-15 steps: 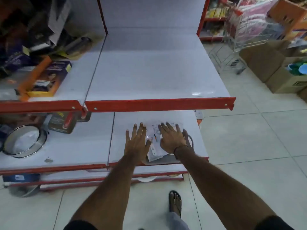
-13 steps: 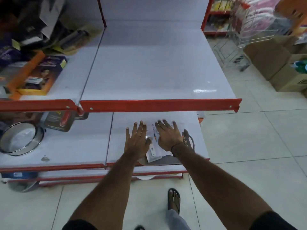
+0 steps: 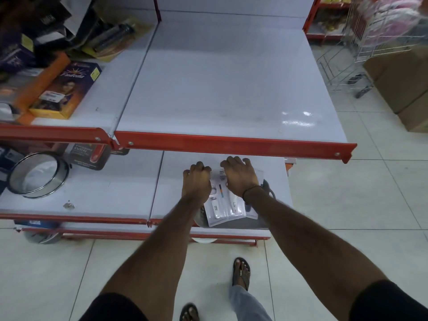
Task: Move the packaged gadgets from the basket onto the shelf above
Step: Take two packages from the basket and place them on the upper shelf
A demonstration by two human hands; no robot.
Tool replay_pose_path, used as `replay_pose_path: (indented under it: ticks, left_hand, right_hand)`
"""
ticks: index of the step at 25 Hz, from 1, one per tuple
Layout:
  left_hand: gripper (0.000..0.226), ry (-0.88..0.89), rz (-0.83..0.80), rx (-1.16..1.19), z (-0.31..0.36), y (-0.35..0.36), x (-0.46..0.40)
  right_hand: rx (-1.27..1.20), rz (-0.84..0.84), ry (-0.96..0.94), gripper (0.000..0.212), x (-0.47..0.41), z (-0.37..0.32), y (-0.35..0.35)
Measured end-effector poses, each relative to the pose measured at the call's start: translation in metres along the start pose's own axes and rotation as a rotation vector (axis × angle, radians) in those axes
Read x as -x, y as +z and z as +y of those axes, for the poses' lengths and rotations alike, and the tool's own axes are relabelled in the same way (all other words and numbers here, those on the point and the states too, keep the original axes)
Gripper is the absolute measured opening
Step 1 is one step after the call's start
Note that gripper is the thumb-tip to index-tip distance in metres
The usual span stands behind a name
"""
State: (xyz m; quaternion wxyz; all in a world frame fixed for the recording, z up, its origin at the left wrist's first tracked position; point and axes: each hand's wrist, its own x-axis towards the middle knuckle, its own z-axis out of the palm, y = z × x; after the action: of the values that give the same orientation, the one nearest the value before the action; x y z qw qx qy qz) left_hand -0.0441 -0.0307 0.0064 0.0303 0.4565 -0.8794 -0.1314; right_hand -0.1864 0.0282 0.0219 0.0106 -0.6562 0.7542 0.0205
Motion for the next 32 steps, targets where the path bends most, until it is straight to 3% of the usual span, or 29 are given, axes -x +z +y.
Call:
replay_pose_path:
  ticks: [4,9,14,18,24,29,32]
  left_hand:
    - [0.020,-0.032,-0.032,0.154,0.008,-0.029,0.014]
    - [0.014,0.115,-0.044,0.178,0.014,-0.065,0.055]
    - [0.030,0.329,0.130,0.067,0.019,-0.127,0.089]
    - [0.041,0.363,0.333,0.041,0.027,-0.190,0.093]
    - [0.040,0.332,0.518,0.030,0.031,-0.281,0.059]
    - [0.028,0.318,0.549,-0.006,0.018,-0.329,0.004]
    - [0.028,0.282,0.482,0.016,0.008,-0.338,-0.026]
  right_hand:
    - [-0.068,-0.028,0.060,0.031,0.018,-0.001,-0.031]
    - [-0.120,-0.058,0.073,0.034,0.058,-0.005,-0.073]
    - [-0.048,0.216,0.029,0.032,0.099,-0.012,-0.128]
    - [-0.074,0.379,0.038,0.035,0.107,-0.012,-0.185]
    - [-0.293,0.500,0.062,0.026,0.074,-0.012,-0.268]
    - [-0.344,0.502,0.051,0.029,0.020,-0.015,-0.309]
    - [-0.374,0.459,0.076,0.031,-0.015,-0.014,-0.317]
